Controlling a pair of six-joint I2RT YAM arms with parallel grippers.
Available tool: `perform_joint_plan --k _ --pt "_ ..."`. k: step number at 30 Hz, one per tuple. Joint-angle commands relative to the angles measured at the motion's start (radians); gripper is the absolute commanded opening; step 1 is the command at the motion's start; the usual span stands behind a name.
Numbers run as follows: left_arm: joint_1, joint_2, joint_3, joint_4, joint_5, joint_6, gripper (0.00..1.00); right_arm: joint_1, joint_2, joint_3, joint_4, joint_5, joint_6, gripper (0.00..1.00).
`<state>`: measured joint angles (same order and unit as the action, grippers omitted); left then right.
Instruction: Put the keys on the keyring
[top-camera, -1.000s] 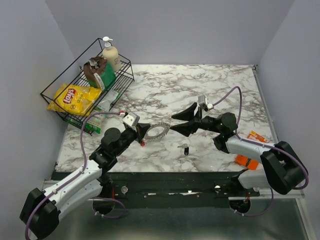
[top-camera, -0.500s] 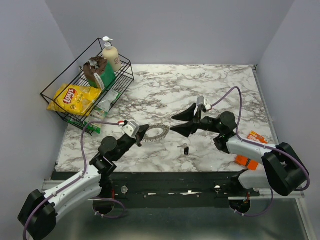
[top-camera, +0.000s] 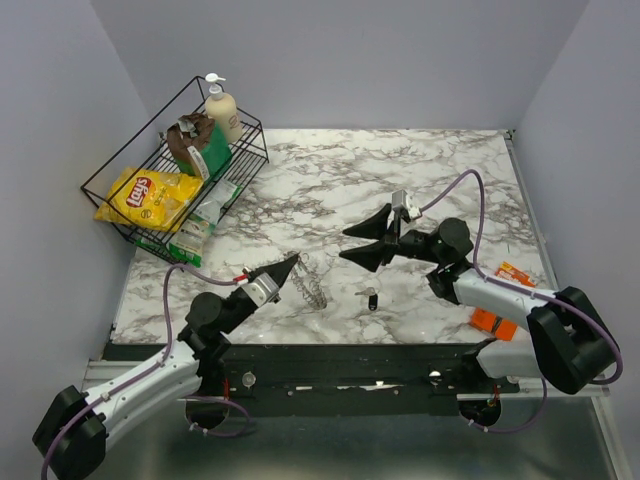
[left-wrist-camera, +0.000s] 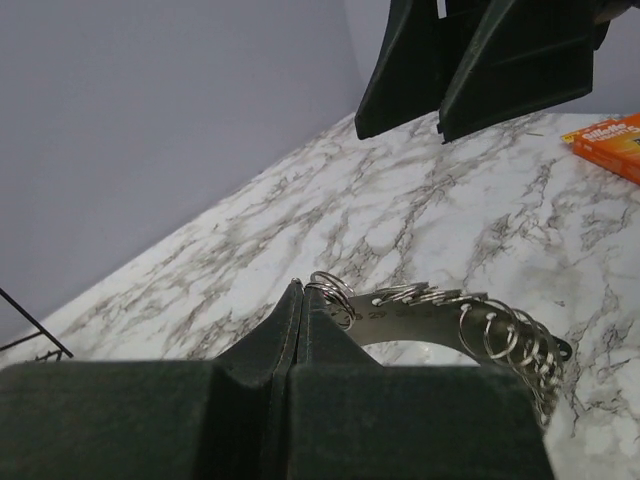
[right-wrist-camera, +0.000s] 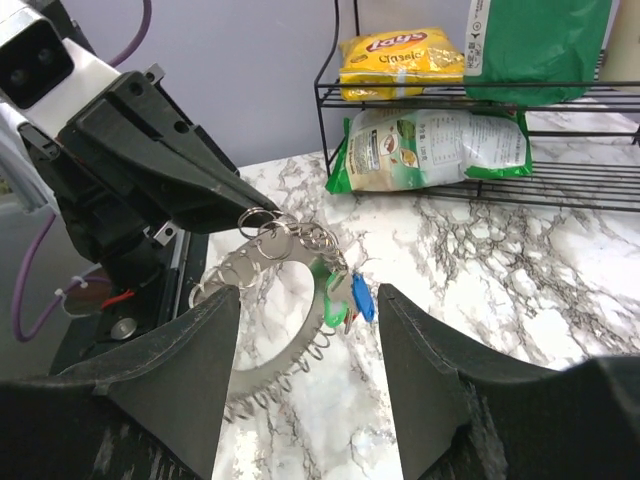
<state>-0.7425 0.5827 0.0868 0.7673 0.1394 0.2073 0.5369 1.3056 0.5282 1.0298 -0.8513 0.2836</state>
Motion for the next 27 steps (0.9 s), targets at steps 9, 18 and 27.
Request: perform_joint_plan --k 9,18,27 --pt "-0.026 0.039 0.001 0.149 0.025 0.118 0.00 -0.005 -0.011 0.082 -0.135 -0.011 -0.090 0.66" --pt "-0.026 0.158 0.156 -0.126 -0.119 0.028 0.00 -0.003 -0.009 0.130 -0.275 0.050 -0.084 0.66" --pt "-0.026 0.304 0.306 -0.328 -0.296 -0.127 0.00 0.006 -0.009 0.245 -0.539 0.159 -0.035 0.65"
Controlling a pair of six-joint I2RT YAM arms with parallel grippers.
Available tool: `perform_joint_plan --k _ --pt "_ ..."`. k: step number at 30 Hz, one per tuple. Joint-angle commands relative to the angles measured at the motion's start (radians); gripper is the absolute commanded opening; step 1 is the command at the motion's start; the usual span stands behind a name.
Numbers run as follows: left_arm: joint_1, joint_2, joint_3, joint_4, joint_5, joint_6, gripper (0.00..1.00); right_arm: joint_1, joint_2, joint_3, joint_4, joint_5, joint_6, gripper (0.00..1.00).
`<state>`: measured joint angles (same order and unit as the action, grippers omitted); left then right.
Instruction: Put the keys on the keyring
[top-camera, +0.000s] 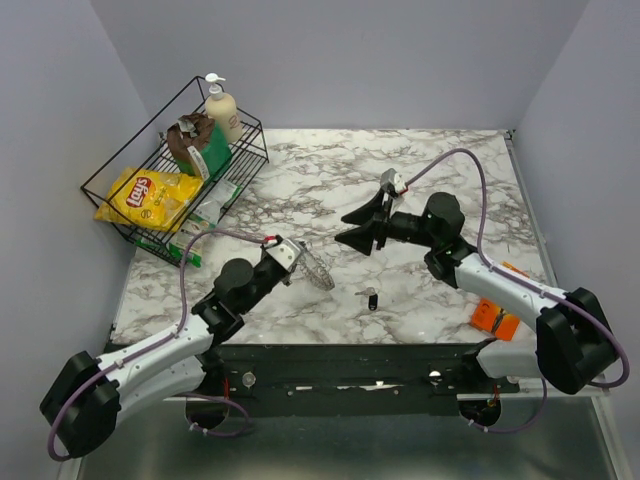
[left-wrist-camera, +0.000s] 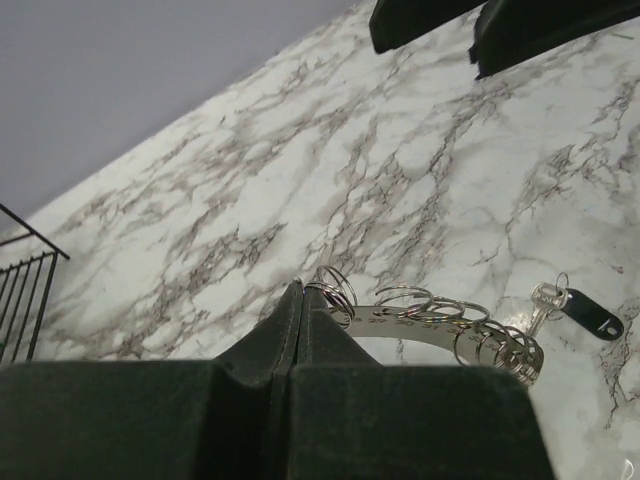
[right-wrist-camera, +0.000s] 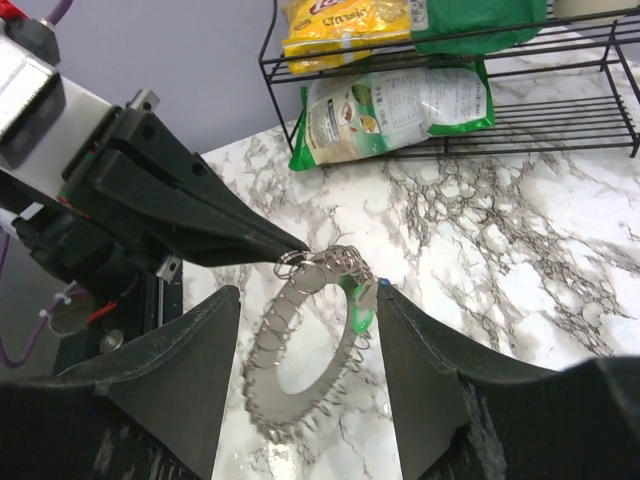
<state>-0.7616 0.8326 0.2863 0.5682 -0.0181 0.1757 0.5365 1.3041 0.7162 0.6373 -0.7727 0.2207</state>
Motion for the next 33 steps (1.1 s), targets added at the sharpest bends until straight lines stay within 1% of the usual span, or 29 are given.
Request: perform_joint_plan --k 1,8,9,12,16,17,19,23,33 --pt "-0.007 0.066 0.143 -0.154 -0.173 -0.108 0.00 0.010 -0.005 0.081 -0.166 0.090 0.032 0.65" --pt "-0.007 0.164 0.289 -0.338 -0.295 -0.238 0.00 0.049 0.053 0.190 -0.339 0.203 0.100 0.59" --pt "-0.007 0.189 0.306 -0.388 -0.305 -0.255 0.00 0.052 0.064 0.201 -0.353 0.214 0.104 0.58" --pt "-0.007 0.239 0.359 -0.450 -0.310 -0.285 0.00 0.068 0.106 0.219 -0.366 0.236 0.118 0.56" --pt "-0.007 0.292 0.379 -0.462 -0.278 -0.309 0.00 0.082 0.178 0.258 -0.375 0.225 0.112 0.52" --pt "-0.007 0.299 0.379 -0.462 -0.273 -0.321 0.00 0.088 0.204 0.268 -0.383 0.217 0.092 0.47" --pt "-0.007 0.316 0.375 -0.452 -0.260 -0.328 0.00 0.094 0.230 0.302 -0.401 0.198 0.071 0.45" --pt "-0.007 0.324 0.369 -0.433 -0.243 -0.337 0.00 0.121 0.259 0.322 -0.412 0.193 0.010 0.43" --pt "-0.007 0.321 0.375 -0.435 -0.226 -0.338 0.00 0.146 0.316 0.377 -0.461 0.184 -0.041 0.41"
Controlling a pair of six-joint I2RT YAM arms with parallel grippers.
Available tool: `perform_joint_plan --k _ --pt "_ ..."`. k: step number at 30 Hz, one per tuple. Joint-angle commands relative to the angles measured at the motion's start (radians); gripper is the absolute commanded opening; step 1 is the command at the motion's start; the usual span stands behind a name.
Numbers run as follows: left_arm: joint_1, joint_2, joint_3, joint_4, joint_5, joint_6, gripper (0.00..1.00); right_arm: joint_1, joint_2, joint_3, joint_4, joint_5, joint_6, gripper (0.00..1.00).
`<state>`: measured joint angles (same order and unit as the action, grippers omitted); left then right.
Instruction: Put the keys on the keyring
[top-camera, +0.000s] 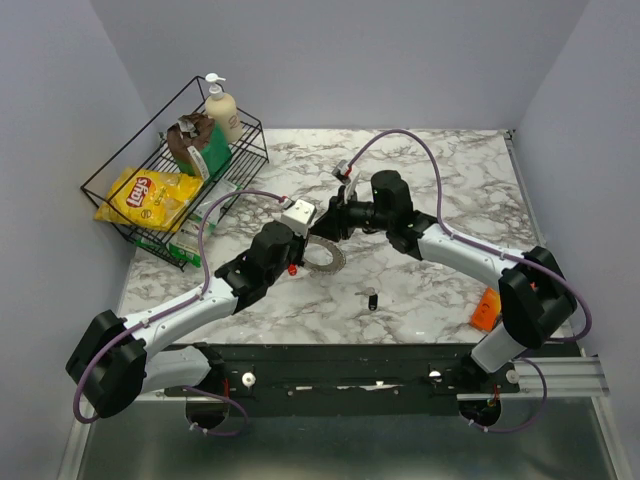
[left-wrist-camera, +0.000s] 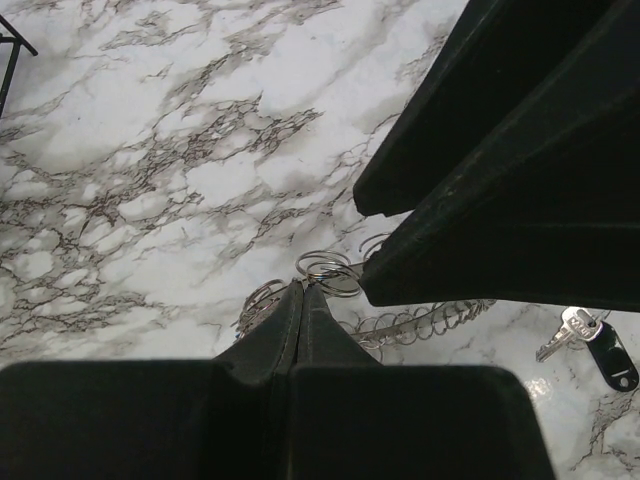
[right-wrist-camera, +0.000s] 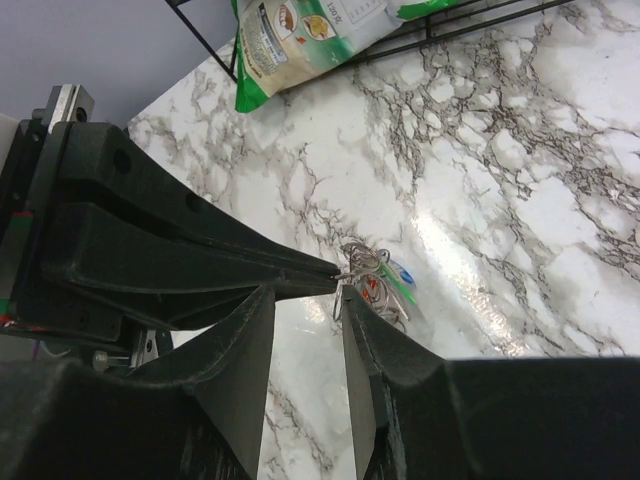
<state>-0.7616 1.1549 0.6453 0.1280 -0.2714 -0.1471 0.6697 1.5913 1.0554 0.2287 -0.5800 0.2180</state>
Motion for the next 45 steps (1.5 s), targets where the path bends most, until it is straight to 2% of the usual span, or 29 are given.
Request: perform_joint_plan --k 1,17,21,32,35,36,39,41,45 --pt "-0.007 -0.003 0.011 0.009 0.029 -0.017 0.00 0.014 0.038 0.043 -0.057 -0.004 -0.039 0.41" --pt "-0.007 -0.031 0.004 0.025 0.043 -0.012 0.00 0.019 0.082 0.071 -0.117 0.051 -0.071 0.41" --pt "-0.007 -0.035 0.004 0.027 0.043 -0.012 0.00 0.019 0.095 0.081 -0.120 0.037 -0.077 0.37" --pt "-0.007 -0.037 -0.007 0.041 0.054 -0.008 0.00 0.019 0.127 0.077 -0.121 0.043 -0.094 0.36" --pt "-0.007 -0.037 -0.009 0.044 0.058 -0.005 0.00 0.019 0.131 0.081 -0.115 0.029 -0.094 0.24" --pt "-0.007 -0.040 -0.009 0.044 0.058 -0.005 0.00 0.019 0.133 0.083 -0.115 0.026 -0.092 0.15" --pt "-0.007 -0.043 -0.012 0.044 0.060 -0.005 0.00 0.019 0.134 0.083 -0.114 0.025 -0.092 0.04" --pt "-0.007 -0.044 -0.015 0.044 0.060 -0.003 0.00 0.019 0.133 0.081 -0.112 0.029 -0.092 0.01" --pt "-0.007 -0.050 -0.021 0.047 0.058 0.000 0.00 0.019 0.121 0.074 -0.111 0.035 -0.097 0.01"
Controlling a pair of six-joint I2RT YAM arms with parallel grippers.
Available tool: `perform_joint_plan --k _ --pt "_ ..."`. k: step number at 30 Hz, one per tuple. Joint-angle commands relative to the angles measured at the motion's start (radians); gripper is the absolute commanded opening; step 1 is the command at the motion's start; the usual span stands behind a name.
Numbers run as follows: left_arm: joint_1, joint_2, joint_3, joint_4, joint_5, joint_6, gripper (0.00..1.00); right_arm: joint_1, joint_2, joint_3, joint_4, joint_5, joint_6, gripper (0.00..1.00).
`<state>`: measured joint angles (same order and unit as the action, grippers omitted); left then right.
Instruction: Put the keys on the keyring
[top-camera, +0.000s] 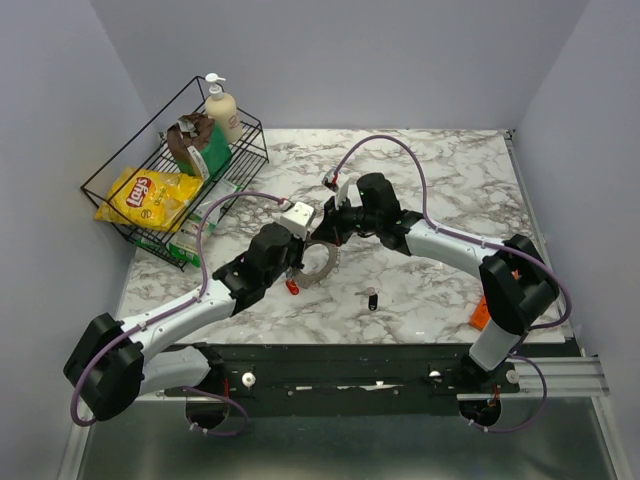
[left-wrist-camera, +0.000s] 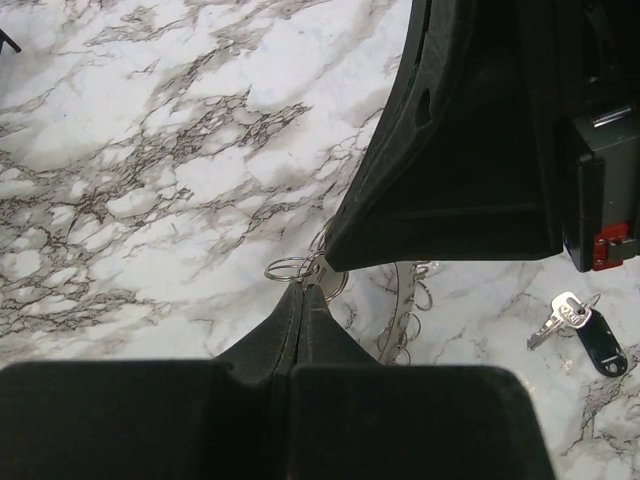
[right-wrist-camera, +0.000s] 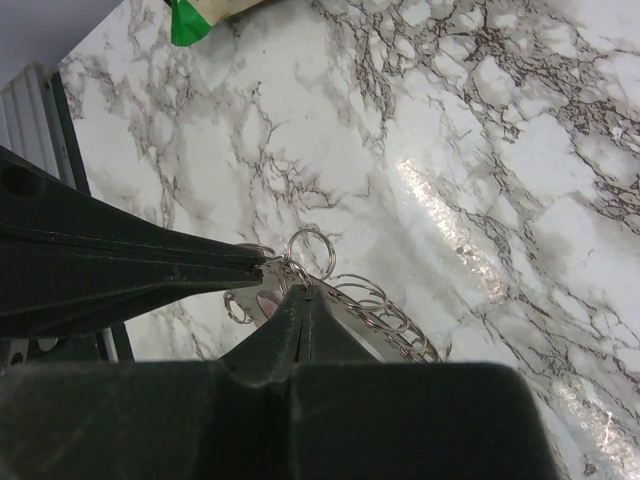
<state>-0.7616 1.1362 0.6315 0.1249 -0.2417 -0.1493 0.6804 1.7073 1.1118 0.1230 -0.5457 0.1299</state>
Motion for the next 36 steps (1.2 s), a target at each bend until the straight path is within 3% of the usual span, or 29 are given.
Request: perform_joint_plan --k 1,5,12,22,29,36 --pt "-0.007 -0.033 -0.009 0.050 0.028 0.002 0.00 0.008 0.003 0.011 -0.003 0.003 -0.009 0.01" --pt "-0.007 -0.039 -0.016 0.055 0.033 0.005 0.00 0.008 -0.017 0.000 0.000 -0.008 -0.018 0.01" --pt "-0.007 -0.067 -0.038 0.073 0.041 0.017 0.00 0.008 -0.057 -0.030 0.020 0.009 -0.042 0.29" --pt "-0.007 -0.075 -0.044 0.081 0.050 0.016 0.00 0.008 -0.049 -0.024 0.033 -0.028 -0.061 0.43" --pt "-0.007 -0.072 -0.044 0.081 0.047 0.014 0.00 0.008 -0.023 -0.015 0.006 -0.108 -0.087 0.42" --pt "-0.007 -0.081 -0.046 0.084 0.047 0.011 0.00 0.008 0.012 0.019 -0.042 -0.157 -0.113 0.31"
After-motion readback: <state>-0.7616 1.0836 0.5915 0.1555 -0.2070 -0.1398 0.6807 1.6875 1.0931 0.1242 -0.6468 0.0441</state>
